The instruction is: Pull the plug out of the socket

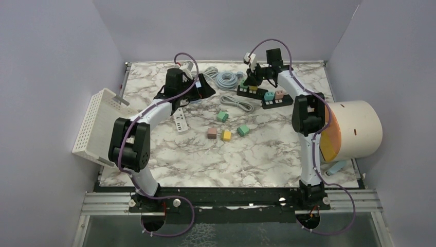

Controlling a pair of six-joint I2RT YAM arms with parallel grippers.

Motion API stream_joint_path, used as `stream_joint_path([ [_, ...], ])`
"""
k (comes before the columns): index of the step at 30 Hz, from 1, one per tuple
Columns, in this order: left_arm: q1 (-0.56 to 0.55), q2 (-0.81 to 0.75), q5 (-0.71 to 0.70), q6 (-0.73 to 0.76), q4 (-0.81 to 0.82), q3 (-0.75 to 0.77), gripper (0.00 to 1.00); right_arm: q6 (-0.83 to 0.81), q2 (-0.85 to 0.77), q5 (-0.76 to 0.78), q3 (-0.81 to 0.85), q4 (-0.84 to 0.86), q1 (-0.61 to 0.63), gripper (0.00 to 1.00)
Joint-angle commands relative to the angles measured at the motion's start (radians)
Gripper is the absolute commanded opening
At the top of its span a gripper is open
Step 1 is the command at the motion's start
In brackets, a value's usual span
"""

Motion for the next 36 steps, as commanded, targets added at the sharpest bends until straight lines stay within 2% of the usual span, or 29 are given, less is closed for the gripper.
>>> stream_joint_path([
  [1, -0.045, 0.037, -0.037, -0.009, -0.017, 0.085, 0.99, 0.084, -0.018, -0.015, -0.018, 0.061, 0.002, 0.01],
  [8, -0.110, 0.193, -0.108, -0.070, -0.024, 0.269, 0.99, 0.361, -0.166, -0.121, -0.102, 0.413, 0.010, 0.01],
  [16, -0.136, 0.367, -0.125, -0.189, 0.029, 0.418, 0.96, 0.521, -0.274, -0.104, -0.175, 0.598, 0.057, 0.01],
  [26, -0.137, 0.386, -0.008, -0.308, 0.367, 0.345, 0.96, 0.561, -0.311, -0.119, -0.189, 0.598, 0.060, 0.01],
  [31, -0.139, 0.365, 0.126, -0.277, 0.417, 0.310, 0.94, 0.558, -0.291, -0.042, -0.167, 0.577, 0.060, 0.01],
  [36, -0.141, 0.333, 0.151, -0.283, 0.491, 0.229, 0.92, 0.577, -0.278, -0.048, -0.158, 0.578, 0.062, 0.01],
])
